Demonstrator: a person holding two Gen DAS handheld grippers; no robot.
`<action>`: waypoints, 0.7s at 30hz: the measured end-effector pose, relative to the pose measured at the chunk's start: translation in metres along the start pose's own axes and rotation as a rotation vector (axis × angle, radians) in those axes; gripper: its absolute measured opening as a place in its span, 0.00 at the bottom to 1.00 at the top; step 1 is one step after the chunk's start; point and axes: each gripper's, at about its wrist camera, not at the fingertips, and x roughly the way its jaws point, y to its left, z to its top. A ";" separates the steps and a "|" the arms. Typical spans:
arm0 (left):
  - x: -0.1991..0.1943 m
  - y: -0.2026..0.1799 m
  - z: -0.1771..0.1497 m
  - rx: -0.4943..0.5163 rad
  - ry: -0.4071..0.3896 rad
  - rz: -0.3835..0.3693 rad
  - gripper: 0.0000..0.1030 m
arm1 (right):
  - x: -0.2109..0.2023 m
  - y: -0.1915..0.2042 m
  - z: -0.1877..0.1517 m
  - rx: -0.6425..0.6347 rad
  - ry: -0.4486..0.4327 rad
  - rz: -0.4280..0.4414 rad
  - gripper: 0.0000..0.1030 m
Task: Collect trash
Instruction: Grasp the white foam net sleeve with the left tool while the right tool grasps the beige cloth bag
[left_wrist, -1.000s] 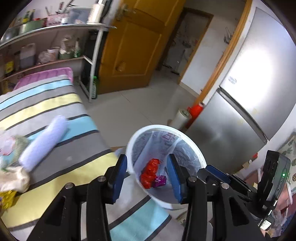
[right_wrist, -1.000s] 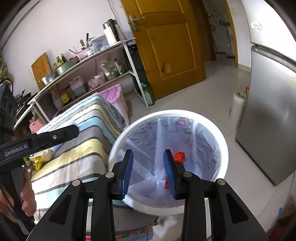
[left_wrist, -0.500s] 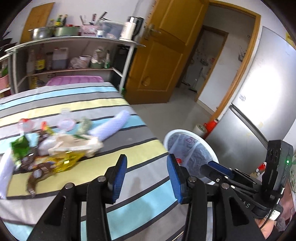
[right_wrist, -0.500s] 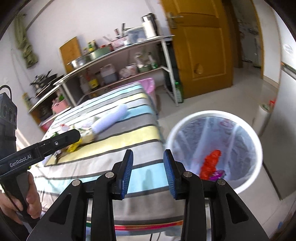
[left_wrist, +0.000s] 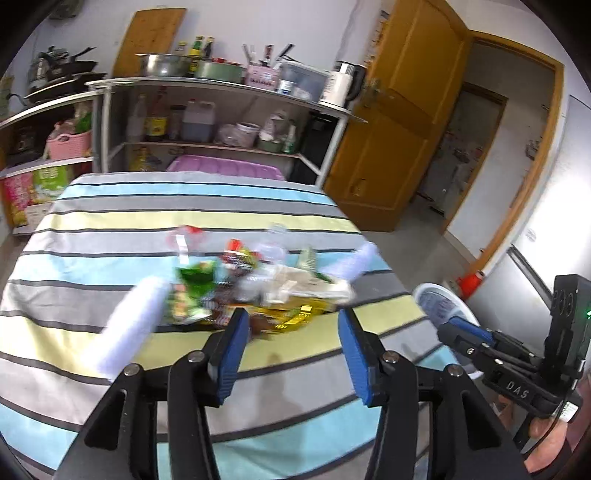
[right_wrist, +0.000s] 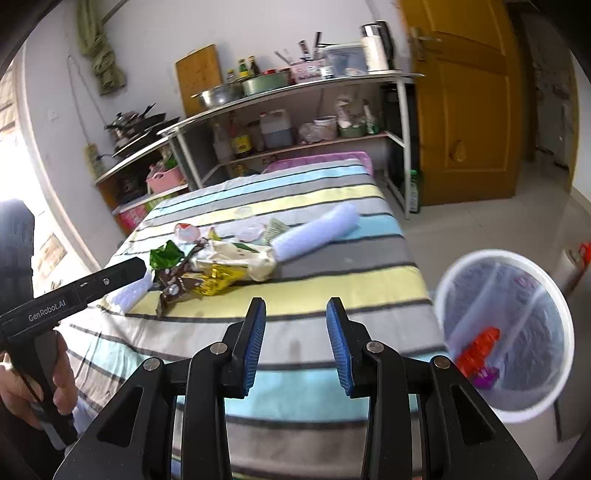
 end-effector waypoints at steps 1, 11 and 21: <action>-0.001 0.007 0.001 -0.004 -0.006 0.015 0.55 | 0.004 0.003 0.002 -0.006 0.005 0.006 0.40; 0.004 0.070 0.010 0.021 -0.013 0.192 0.60 | 0.062 0.022 0.025 -0.008 0.078 0.045 0.44; 0.025 0.092 -0.001 0.051 0.064 0.195 0.60 | 0.108 0.014 0.044 0.064 0.157 0.057 0.44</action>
